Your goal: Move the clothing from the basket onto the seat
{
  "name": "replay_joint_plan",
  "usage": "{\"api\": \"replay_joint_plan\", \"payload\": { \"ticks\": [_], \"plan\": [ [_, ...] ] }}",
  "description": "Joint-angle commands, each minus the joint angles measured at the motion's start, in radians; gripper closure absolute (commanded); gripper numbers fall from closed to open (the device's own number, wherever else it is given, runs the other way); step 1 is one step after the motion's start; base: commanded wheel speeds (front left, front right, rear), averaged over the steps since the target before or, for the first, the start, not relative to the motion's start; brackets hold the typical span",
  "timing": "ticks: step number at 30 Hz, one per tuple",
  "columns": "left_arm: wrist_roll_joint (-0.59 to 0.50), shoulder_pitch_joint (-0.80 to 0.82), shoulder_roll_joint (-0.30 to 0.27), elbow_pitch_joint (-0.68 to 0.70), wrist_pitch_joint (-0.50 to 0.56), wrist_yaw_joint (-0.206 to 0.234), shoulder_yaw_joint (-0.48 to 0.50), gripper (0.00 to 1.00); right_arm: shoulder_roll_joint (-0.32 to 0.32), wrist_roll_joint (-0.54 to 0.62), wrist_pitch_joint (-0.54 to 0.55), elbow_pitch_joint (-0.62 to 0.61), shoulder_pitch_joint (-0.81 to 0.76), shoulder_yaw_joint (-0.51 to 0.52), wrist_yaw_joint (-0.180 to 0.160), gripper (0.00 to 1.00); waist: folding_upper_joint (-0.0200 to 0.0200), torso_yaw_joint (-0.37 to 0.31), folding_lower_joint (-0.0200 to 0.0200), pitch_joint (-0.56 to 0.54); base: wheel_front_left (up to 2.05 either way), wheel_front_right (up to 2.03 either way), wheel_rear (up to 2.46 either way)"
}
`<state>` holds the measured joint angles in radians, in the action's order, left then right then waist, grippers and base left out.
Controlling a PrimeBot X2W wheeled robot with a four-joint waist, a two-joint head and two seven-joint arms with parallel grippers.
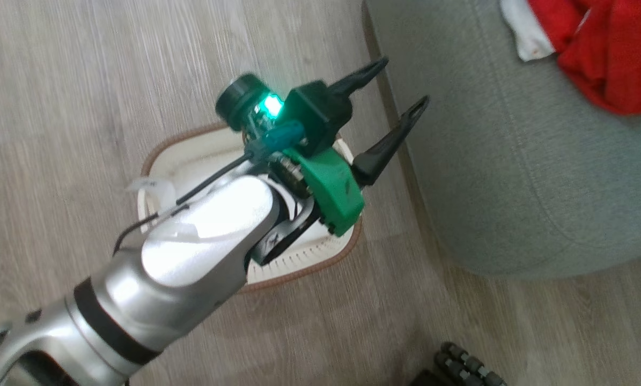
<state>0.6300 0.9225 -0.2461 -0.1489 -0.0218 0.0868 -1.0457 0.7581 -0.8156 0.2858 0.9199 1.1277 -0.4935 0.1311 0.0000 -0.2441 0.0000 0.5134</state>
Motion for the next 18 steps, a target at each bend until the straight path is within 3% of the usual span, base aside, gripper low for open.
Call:
{"api": "replay_joint_plan", "payload": {
  "ticks": [1, 7, 12, 18],
  "plan": [
    [0.007, -0.008, -0.013, 0.022, -0.011, -0.003, 0.038, 0.0, 0.046, -0.031, 0.021, -0.027, -0.044, -0.007, 0.0, 0.0, 0.0, -0.013, 0.0, -0.056, 0.0, 0.0, 0.0],
    [0.042, -0.075, -0.03, 0.011, -0.037, 0.009, 0.046, 0.0, 0.091, -0.101, 0.13, -0.081, -0.082, -0.069, 0.0, 0.0, 0.0, -0.024, 0.0, -0.168, 0.0, 0.0, 0.0],
    [0.07, -0.132, -0.044, 0.012, -0.064, 0.027, 0.06, 0.0, 0.138, -0.149, 0.1, -0.162, -0.117, -0.095, 0.0, 0.0, 0.0, -0.024, 0.0, -0.263, 0.0, 0.0, 0.0],
    [0.104, -0.204, -0.068, 0.024, -0.1, 0.06, 0.088, 0.0, 0.19, -0.247, -0.02, -0.313, -0.171, -0.076, 0.0, 0.0, 0.0, -0.007, 0.0, -0.368, 0.0, 0.0, 0.0]
  ]
}}
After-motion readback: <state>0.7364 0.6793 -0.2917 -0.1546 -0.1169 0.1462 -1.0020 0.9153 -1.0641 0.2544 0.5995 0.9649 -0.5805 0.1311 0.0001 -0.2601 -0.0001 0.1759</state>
